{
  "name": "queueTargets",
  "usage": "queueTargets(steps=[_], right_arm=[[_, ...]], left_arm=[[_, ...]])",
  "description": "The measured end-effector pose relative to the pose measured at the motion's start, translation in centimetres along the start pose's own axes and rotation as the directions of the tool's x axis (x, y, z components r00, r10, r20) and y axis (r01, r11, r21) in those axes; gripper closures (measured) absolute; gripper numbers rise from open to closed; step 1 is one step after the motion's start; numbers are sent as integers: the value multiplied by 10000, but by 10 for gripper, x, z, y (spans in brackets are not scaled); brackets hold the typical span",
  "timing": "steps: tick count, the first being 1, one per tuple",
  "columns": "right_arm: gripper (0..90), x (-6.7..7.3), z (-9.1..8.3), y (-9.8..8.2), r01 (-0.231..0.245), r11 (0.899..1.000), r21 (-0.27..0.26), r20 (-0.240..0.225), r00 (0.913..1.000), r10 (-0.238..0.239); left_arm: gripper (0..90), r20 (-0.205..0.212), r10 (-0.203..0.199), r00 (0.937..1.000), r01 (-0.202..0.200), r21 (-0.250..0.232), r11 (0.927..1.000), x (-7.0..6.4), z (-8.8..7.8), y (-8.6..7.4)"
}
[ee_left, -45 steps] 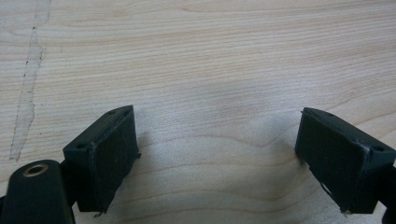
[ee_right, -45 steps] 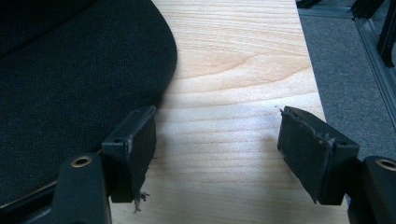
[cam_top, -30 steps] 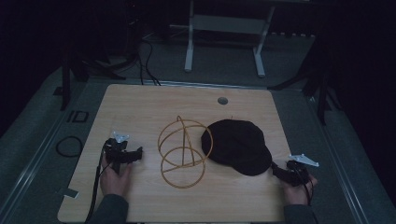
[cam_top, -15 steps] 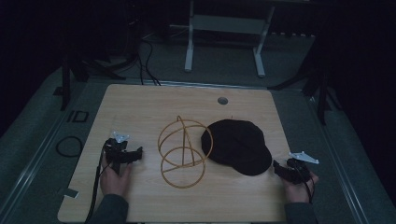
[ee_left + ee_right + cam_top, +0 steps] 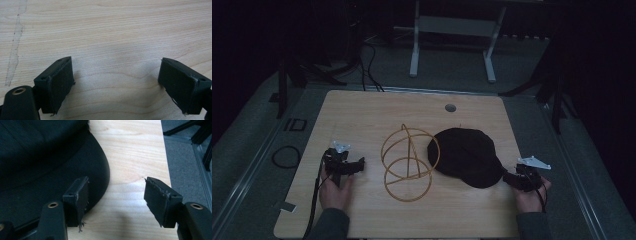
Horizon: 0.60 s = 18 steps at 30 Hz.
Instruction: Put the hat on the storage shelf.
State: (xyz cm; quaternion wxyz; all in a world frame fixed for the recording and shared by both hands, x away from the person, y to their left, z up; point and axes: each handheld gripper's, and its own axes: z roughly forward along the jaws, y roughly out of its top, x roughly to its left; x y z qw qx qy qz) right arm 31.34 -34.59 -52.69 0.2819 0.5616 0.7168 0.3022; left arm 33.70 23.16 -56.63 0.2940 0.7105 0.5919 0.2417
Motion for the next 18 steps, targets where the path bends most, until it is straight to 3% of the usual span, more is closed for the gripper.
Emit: queueTargets(steps=[18], right_arm=[[354,10,-17,35,658,9958,-643,-300,9972,-679]], left_arm=[[126,1,0,10000,0,-1,10000,0,0,0]])
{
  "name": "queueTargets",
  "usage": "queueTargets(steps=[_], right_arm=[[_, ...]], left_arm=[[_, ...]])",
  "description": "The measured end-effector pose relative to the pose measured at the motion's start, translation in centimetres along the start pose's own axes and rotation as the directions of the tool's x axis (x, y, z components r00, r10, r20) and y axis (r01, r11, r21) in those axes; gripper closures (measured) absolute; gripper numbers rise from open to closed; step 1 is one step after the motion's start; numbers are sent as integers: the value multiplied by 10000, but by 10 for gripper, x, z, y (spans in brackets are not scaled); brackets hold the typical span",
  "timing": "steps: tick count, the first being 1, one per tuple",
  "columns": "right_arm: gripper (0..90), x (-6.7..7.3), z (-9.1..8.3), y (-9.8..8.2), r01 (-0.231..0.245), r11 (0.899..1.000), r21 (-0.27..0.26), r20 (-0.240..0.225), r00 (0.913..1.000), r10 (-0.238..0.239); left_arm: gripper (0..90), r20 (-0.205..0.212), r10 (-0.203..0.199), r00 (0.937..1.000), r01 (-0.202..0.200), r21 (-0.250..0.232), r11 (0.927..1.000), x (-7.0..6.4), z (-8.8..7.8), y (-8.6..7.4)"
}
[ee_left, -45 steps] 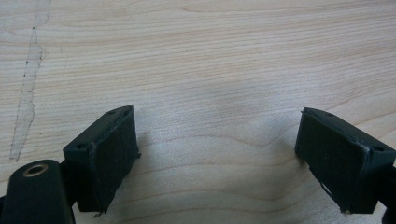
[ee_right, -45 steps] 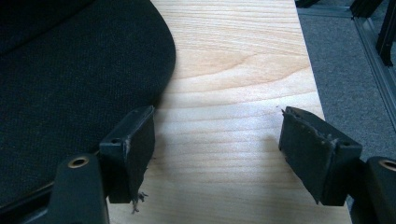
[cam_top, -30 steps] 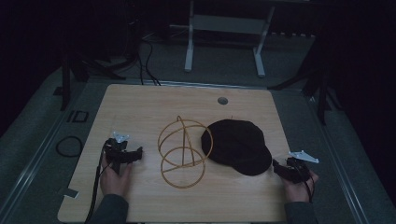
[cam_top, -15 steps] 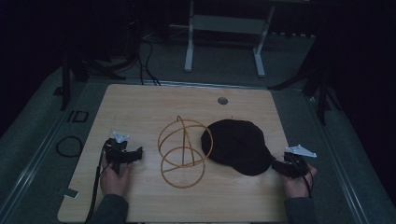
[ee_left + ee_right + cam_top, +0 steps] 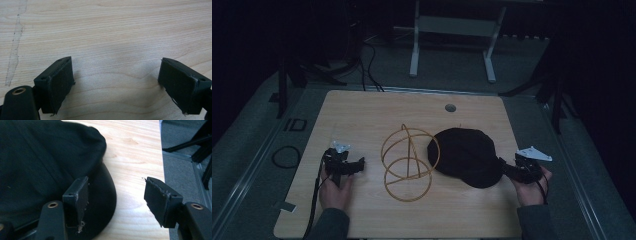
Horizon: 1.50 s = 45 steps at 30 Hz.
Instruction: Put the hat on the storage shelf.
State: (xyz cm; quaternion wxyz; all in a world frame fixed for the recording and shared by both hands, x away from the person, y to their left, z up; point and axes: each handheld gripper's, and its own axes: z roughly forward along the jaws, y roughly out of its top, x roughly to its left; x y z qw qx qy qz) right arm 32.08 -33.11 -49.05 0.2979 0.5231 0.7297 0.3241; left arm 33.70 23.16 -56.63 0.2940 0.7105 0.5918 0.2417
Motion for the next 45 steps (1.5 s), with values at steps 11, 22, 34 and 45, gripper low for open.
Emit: queueTargets(steps=[11,22,34,45], right_arm=[[339,10,-1,16,533,9982,-265,-570,9969,-548],[324,23,4,30,843,9959,-336,-1390,9864,-882],[261,44,17,41,1588,9872,-116,-2179,9632,-1575],[208,49,35,49,2114,9769,323,-2842,9390,-1939]], left_arm=[[126,1,-12,10000,12,-11,10000,0,0,0],[125,3,-19,10000,19,-17,10000,0,0,0],[126,2,-18,10000,18,-18,10000,0,0,0],[126,1,-17,10000,17,-10,10000,0,0,0]])
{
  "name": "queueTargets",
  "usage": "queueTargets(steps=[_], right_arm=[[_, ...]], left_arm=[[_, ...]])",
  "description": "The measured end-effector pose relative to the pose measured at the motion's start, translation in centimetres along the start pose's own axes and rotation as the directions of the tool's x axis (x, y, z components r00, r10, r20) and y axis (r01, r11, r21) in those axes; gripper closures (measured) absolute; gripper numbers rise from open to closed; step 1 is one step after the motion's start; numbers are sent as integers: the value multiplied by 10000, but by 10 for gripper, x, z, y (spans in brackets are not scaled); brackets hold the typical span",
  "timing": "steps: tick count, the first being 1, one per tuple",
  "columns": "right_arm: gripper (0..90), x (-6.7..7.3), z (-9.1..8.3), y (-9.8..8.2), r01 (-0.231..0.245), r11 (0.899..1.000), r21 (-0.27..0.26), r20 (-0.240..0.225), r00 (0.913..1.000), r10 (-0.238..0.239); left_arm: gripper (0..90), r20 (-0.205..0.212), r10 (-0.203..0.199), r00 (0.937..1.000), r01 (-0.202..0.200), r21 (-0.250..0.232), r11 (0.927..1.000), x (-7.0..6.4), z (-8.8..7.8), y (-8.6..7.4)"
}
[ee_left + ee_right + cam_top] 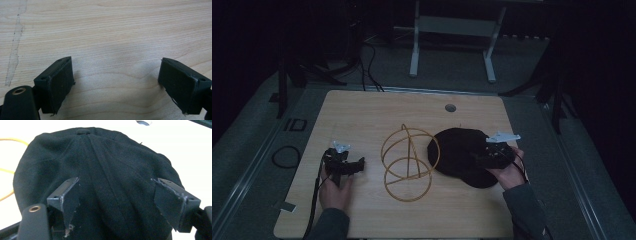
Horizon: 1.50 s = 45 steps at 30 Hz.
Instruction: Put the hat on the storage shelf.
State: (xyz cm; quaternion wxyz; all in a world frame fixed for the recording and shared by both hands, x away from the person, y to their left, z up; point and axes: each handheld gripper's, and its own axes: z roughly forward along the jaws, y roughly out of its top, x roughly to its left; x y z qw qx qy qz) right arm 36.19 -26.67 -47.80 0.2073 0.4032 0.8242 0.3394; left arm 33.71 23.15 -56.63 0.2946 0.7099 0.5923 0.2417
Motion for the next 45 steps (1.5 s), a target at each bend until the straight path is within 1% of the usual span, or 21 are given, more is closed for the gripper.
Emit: queueTargets(steps=[2,11,15,17,18,22,23,24,25,26,27,30,31,33,36,37,40,41,42,43,45], right_arm=[[199,-2,4,1,-7,9999,133,-233,9997,11],[181,-8,15,0,-79,9988,491,-554,9984,106],[182,-9,19,0,50,9979,640,-675,9977,-7],[222,-8,21,-1,190,9967,784,-641,9978,-140],[235,-8,21,-1,205,9968,773,-552,9983,-162],[268,-8,23,-3,218,9959,878,-550,9983,-170],[299,-8,24,-3,255,9951,954,-546,9983,-204],[299,-8,24,-3,255,9951,954,-546,9983,-204],[355,-8,24,-3,205,9948,999,-570,9983,-148],[355,-8,24,-3,205,9948,999,-570,9983,-148],[426,-9,24,-2,134,9947,1017,-590,9982,-74],[454,-9,23,-2,205,9945,1032,-597,9981,-144],[486,-8,24,-1,340,9924,1181,-604,9978,-270],[517,-7,25,0,432,9909,1273,-615,9975,-355],[595,-8,25,1,478,9879,1475,-678,9970,-381],[595,-8,25,1,478,9879,1475,-678,9970,-381],[702,-8,25,3,552,9836,1720,-766,9962,-425],[767,-7,26,4,654,9807,1842,-883,9949,-498],[767,-7,26,4,654,9807,1842,-883,9949,-498],[812,-7,26,6,765,9771,1987,-1002,9933,-574],[838,-7,25,9,887,9745,2064,-1067,9920,-677]], left_arm=[[126,-1,1,10000,-1,2,10000,0,0,0],[126,-2,7,10000,-7,6,10000,0,0,0],[126,0,0,10000,0,1,10000,0,0,0],[126,-1,2,10000,-2,2,10000,0,0,0],[126,0,1,10000,-1,2,10000,0,0,0],[126,-1,7,10000,-7,8,10000,0,0,0],[126,0,2,10000,-2,3,10000,0,0,0],[126,0,2,10000,-2,3,10000,0,0,0],[126,1,0,10000,0,1,10000,0,0,0],[126,-2,6,10000,-6,6,10000,0,0,0],[126,0,7,10000,-7,6,10000,0,0,0],[126,-1,1,10000,-1,1,10000,0,0,0],[126,0,1,10000,-1,1,10000,0,0,0],[126,-2,6,10000,-6,6,10000,0,0,0],[126,-1,3,10000,-3,2,10000,0,0,0],[126,-1,3,10000,-3,2,10000,0,0,0],[126,0,1,10000,-1,0,10000,0,0,0],[126,-1,1,10000,-1,0,10000,0,0,0],[126,-1,1,10000,-1,0,10000,0,0,0],[126,0,0,10000,0,0,10000,0,0,0],[126,-1,1,10000,-1,0,10000,0,0,0]])
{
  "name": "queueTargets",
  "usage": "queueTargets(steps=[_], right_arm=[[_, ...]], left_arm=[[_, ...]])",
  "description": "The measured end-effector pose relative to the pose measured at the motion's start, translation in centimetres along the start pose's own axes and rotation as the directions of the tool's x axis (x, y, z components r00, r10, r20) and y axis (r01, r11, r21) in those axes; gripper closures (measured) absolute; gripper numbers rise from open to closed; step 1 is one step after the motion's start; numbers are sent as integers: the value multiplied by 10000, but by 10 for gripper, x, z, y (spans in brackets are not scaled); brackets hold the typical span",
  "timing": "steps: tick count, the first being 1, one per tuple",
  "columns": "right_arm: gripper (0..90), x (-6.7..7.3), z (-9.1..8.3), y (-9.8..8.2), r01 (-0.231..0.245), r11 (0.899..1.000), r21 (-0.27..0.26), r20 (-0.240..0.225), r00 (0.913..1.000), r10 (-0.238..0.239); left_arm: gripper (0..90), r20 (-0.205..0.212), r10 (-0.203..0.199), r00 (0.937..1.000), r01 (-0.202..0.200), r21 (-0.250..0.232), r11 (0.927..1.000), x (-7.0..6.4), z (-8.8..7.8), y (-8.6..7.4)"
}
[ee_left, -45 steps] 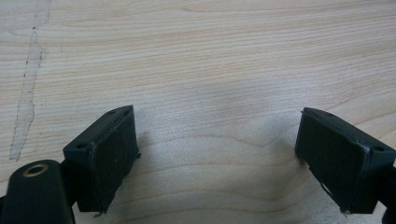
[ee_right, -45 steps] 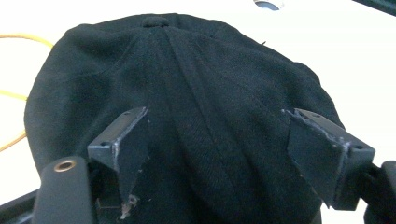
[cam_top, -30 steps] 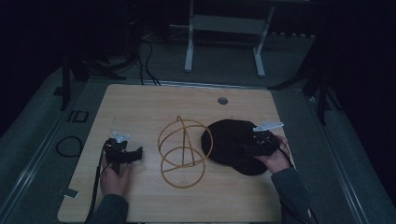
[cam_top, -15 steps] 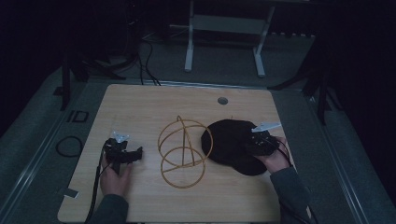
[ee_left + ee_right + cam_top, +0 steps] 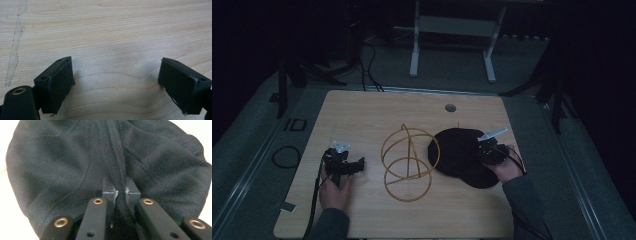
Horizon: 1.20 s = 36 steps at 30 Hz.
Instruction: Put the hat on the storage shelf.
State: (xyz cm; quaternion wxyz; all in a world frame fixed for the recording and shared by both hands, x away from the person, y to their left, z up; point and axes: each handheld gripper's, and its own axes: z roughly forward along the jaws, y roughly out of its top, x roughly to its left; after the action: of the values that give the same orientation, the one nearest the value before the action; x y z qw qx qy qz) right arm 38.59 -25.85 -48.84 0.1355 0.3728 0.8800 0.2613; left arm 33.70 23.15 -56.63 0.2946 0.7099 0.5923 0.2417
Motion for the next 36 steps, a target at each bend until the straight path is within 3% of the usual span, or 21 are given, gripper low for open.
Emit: queueTargets(steps=[6,18,36], right_arm=[[849,-1,-7,8,422,9985,340,-160,9990,-417],[852,-3,-19,16,806,9960,397,-487,9957,-786],[853,-1,-49,37,1294,9914,-170,-349,9909,-1299]], left_arm=[[126,-1,1,10000,-1,1,10000,0,0,0],[126,0,0,10000,0,0,10000,0,0,0],[126,0,-16,10000,16,-10,10000,0,0,0]])
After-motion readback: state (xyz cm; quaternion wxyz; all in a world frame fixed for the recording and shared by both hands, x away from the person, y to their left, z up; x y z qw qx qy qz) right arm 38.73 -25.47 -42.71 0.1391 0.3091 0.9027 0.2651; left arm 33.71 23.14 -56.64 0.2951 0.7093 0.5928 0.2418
